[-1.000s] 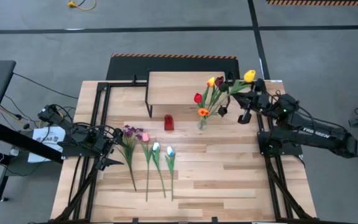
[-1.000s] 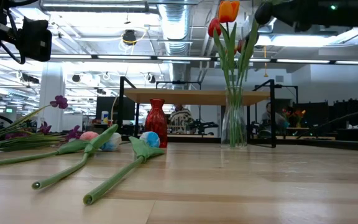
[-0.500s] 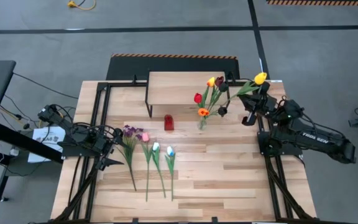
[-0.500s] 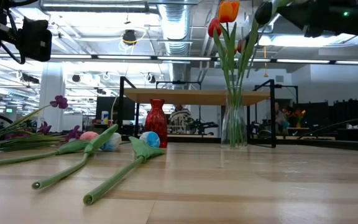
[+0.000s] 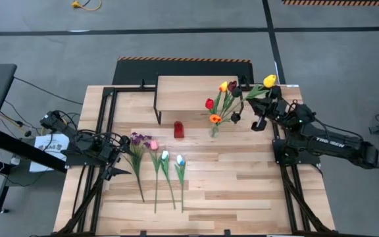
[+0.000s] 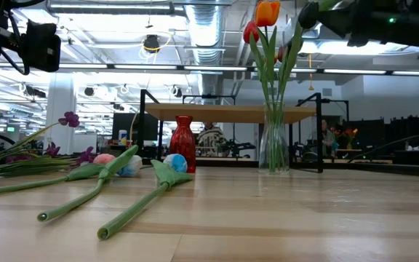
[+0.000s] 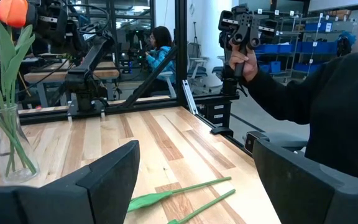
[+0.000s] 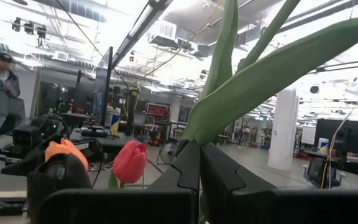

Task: Pick and place flowers into a vace then onto a shelf
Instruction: Put the yellow flower into the transparent vase

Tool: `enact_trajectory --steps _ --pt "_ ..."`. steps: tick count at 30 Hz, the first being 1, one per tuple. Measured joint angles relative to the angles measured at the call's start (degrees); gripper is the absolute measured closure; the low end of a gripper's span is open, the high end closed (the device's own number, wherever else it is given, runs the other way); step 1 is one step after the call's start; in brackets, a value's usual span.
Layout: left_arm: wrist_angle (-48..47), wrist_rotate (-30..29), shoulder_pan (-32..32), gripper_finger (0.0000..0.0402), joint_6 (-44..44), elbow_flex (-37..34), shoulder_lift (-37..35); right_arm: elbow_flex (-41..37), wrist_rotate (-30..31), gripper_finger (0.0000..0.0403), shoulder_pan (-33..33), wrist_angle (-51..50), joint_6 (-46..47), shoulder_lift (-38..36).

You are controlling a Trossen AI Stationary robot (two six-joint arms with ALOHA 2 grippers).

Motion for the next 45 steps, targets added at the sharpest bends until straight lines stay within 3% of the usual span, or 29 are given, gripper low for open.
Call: enact_trajectory --steps 25,31,45 --pt "0.0 -0.02 0.01 0.0099 -0.02 0.0 -0.01 0.0 -0.3 0.0403 0.0 1.35 0.87 9.2" --pt "-0.02 0.0 0.02 0.0099 0.0 -0.02 0.01 0.0 -3.07 0.0403 0.0 1.12 0.81 10.76" --pt "-0.02 -0.01 0.01 0.0099 0.0 -0.01 0.0 0.02 -3.21 0.0403 0.0 -4.88 -1.21 11.12"
